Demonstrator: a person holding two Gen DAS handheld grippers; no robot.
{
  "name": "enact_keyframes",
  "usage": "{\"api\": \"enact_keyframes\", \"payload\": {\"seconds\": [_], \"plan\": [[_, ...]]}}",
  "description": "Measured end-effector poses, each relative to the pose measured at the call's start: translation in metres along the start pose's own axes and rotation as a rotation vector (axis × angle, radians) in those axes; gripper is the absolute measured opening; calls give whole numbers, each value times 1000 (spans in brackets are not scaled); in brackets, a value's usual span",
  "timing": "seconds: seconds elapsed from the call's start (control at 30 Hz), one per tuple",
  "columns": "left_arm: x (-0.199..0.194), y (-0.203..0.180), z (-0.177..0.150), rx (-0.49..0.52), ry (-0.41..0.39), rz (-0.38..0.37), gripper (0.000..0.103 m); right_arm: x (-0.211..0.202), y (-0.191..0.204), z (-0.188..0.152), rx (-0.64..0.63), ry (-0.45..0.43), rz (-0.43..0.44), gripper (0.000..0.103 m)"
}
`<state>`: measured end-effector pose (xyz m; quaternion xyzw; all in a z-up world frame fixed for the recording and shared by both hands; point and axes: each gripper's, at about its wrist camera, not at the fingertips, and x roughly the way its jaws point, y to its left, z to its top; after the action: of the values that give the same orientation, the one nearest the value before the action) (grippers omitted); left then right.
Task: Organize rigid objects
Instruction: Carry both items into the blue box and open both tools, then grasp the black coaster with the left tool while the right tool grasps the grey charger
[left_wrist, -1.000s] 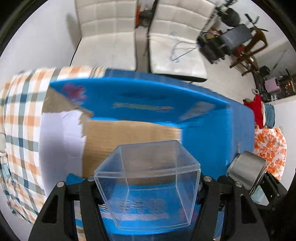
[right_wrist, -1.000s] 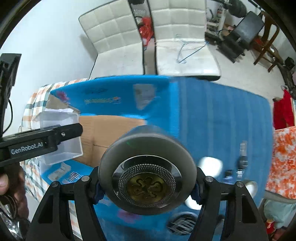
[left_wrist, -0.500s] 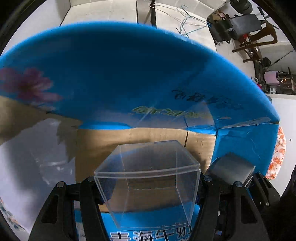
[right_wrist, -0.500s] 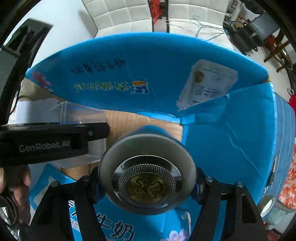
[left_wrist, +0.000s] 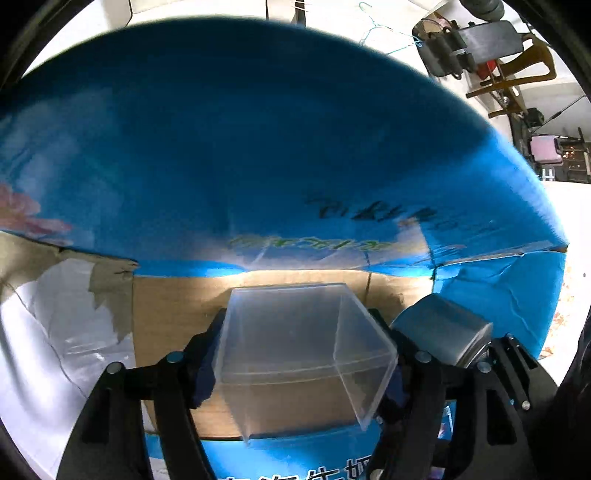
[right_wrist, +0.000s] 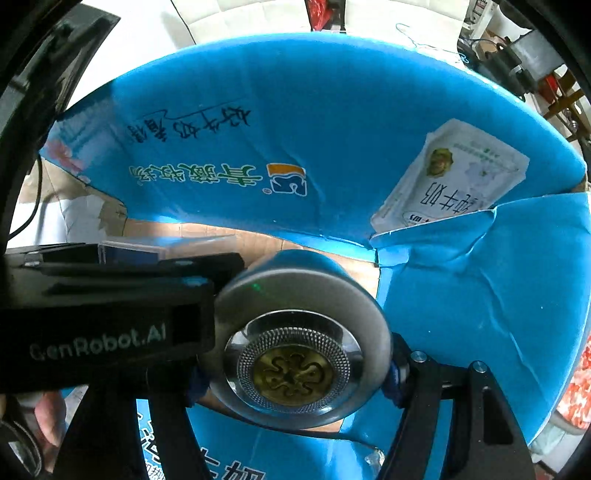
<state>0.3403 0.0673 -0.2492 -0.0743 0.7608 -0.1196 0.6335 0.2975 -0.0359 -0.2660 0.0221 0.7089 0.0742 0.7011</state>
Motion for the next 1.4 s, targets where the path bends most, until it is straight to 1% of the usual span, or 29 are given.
{"api": "enact_keyframes", "payload": {"seconds": [0.07, 0.1, 0.17, 0.23, 0.27, 0.33, 0.4, 0.43, 0.53, 0.57, 0.63, 0.67, 0.7, 0.73, 0.8, 0.83, 0.87, 0.9, 0.93, 1.03, 1.23, 1.4], "plan": [[-6, 2, -3, -6, -7, -1, 71, -1, -8, 6, 4, 1, -3, 76], [-9, 2, -5, -8, -16, 3, 73, -1, -8, 5, 8, 5, -3, 81], [-15, 2, -5, -10, -42, 8, 80, -5, -8, 4, 9, -6, -5, 86], [-27, 4, -8, -11, -72, 16, 88, -13, -9, 1, 13, -25, -27, 87], [-30, 3, -11, -8, -78, 20, 89, -15, -10, 0, 15, -28, -25, 87], [-35, 8, -21, -1, -98, 57, 90, -24, -13, -5, 33, -37, -31, 88], [-44, 7, -35, 24, -129, 95, 90, -32, -13, -12, 38, -58, -50, 93], [-42, 13, -42, 36, -143, 109, 90, -37, -13, -18, 42, -68, -56, 93], [-65, 12, -69, 78, -230, 162, 90, -49, -11, -35, 55, -93, -60, 96], [-65, 12, -74, 81, -247, 169, 90, -53, -9, -40, 62, -103, -62, 97], [-82, 20, -97, 74, -300, 186, 90, -61, -8, -58, 85, -129, -63, 97], [-84, 20, -97, 71, -313, 191, 90, -67, -7, -65, 93, -140, -64, 97], [-95, 24, -111, 68, -341, 197, 90, -74, -7, -74, 107, -156, -68, 97], [-94, 17, -110, 67, -355, 203, 90, -85, -2, -80, 113, -168, -70, 97], [-100, 12, -123, 71, -404, 224, 90, -103, 5, -97, 114, -212, -87, 97], [-105, 14, -130, 74, -418, 228, 90, -110, 9, -104, 115, -228, -94, 97], [-112, 17, -145, 78, -436, 228, 90, -121, 12, -113, 114, -247, -100, 97], [-114, 18, -148, 80, -445, 228, 90, -127, 16, -115, 113, -261, -98, 97], [-112, 10, -143, 80, -449, 230, 90, -137, 22, -126, 110, -281, -99, 97], [-123, 1, -171, 91, -475, 232, 90, -167, 35, -144, 93, -337, -107, 97], [-155, -6, -210, 94, -516, 238, 90, -215, 45, -178, 73, -392, -94, 97], [-183, -18, -241, 89, -573, 239, 90, -245, 48, -202, 53, -434, -67, 97]]}}
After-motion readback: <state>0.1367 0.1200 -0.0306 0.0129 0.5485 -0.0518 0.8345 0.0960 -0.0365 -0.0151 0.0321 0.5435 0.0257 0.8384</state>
